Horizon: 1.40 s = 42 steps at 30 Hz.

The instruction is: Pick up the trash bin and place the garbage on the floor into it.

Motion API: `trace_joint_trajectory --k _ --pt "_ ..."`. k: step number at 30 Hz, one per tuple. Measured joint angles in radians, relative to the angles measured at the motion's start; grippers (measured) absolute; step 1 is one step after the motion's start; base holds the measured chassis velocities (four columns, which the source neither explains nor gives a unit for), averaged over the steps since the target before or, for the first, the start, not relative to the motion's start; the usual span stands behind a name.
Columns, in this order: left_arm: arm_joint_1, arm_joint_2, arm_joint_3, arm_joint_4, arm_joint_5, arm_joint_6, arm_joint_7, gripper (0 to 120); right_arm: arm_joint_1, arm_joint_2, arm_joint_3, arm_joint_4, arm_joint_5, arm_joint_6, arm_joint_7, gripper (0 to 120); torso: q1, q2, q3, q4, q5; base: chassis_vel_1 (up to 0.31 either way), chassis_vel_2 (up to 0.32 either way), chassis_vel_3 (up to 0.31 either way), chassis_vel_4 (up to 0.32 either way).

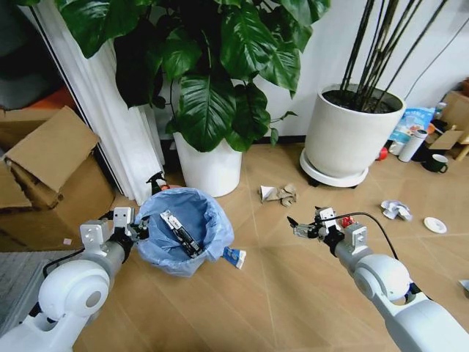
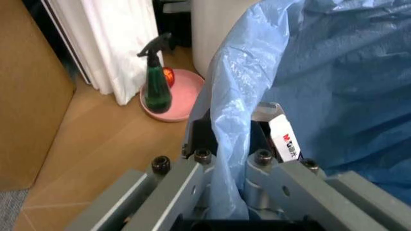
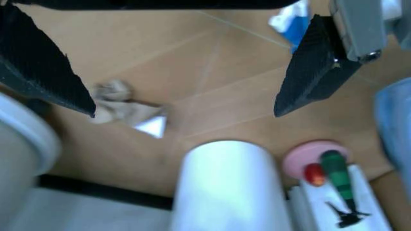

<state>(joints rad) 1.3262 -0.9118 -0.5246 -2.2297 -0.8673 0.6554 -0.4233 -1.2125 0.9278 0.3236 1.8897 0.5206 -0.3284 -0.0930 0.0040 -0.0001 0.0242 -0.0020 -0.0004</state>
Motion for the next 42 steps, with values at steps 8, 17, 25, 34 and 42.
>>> trace_joint_trajectory --k 8,17,25,34,42 --pt "0.026 -0.017 -0.025 -0.006 0.004 -0.002 -0.007 0 0.130 -0.033 -0.201 -0.200 -0.019 0.102 -0.161 100 0.000 0.000 0.000 -0.0003 -0.0003 0.000 0.000 0.000 0.000" --pt "0.027 -0.030 -0.027 -0.001 0.009 -0.006 -0.008 0 0.331 0.017 -0.492 -0.470 -0.039 0.152 -0.221 100 0.000 0.000 0.000 -0.0004 0.0000 0.004 -0.008 -0.004 0.012" --pt "0.031 -0.022 -0.033 -0.008 0.007 -0.008 -0.008 0 0.444 0.086 -0.592 -0.599 -0.049 0.158 -0.245 100 0.000 0.000 0.000 0.0000 0.0000 0.000 0.000 0.000 0.000" --pt "0.016 -0.010 -0.030 -0.005 0.000 -0.009 -0.009 0 0.517 0.166 -0.683 -0.728 -0.056 0.163 -0.250 100 0.000 0.000 0.000 -0.0003 -0.0004 0.000 0.000 0.000 0.000" --pt "0.008 -0.011 -0.027 -0.001 -0.002 -0.009 -0.009 0 0.527 0.206 -0.689 -0.779 -0.068 0.170 -0.249 99 0.000 0.000 0.000 -0.0002 -0.0004 0.000 0.000 0.000 0.000"
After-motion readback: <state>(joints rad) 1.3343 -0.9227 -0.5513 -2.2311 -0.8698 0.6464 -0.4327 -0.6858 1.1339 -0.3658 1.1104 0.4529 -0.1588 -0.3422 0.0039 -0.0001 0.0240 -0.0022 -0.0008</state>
